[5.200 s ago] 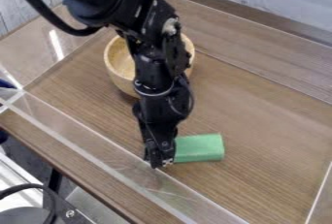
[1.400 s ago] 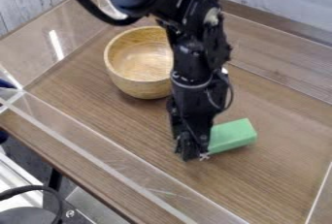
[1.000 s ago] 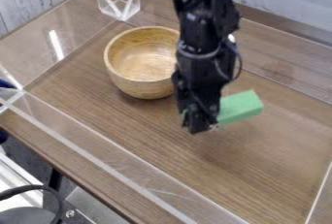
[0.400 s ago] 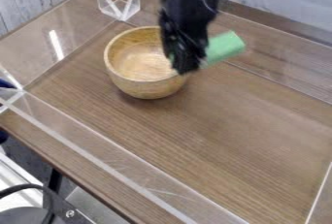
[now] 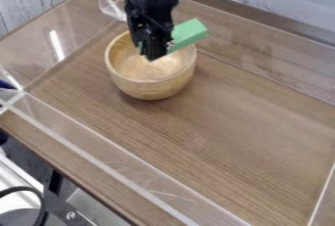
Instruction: Put the green block in the brown bowl
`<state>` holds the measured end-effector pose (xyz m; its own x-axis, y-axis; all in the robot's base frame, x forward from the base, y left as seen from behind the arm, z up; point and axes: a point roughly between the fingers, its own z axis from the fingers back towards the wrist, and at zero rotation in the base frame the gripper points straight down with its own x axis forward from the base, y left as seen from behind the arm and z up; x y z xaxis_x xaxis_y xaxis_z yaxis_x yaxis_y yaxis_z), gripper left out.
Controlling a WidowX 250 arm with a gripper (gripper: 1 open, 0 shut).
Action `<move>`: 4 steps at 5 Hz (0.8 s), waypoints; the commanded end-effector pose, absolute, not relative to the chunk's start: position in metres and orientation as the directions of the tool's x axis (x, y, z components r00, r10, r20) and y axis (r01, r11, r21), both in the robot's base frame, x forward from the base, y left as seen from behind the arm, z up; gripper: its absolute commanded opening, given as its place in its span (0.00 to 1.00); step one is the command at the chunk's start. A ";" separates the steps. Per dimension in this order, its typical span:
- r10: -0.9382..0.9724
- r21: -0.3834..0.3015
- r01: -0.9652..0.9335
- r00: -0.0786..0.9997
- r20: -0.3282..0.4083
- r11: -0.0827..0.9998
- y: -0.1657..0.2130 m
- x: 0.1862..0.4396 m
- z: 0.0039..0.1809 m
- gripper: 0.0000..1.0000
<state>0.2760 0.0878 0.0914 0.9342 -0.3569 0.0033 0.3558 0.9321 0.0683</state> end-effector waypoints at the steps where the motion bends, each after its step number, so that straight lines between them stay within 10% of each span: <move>1: -0.343 0.111 0.336 0.938 0.049 0.935 0.100 0.289 0.100 0.00; 4: -0.338 0.098 0.334 0.941 0.027 0.938 0.107 0.294 0.081 0.00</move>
<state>0.2826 0.0991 0.0636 0.9389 -0.3434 -0.0243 0.3442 0.9376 0.0504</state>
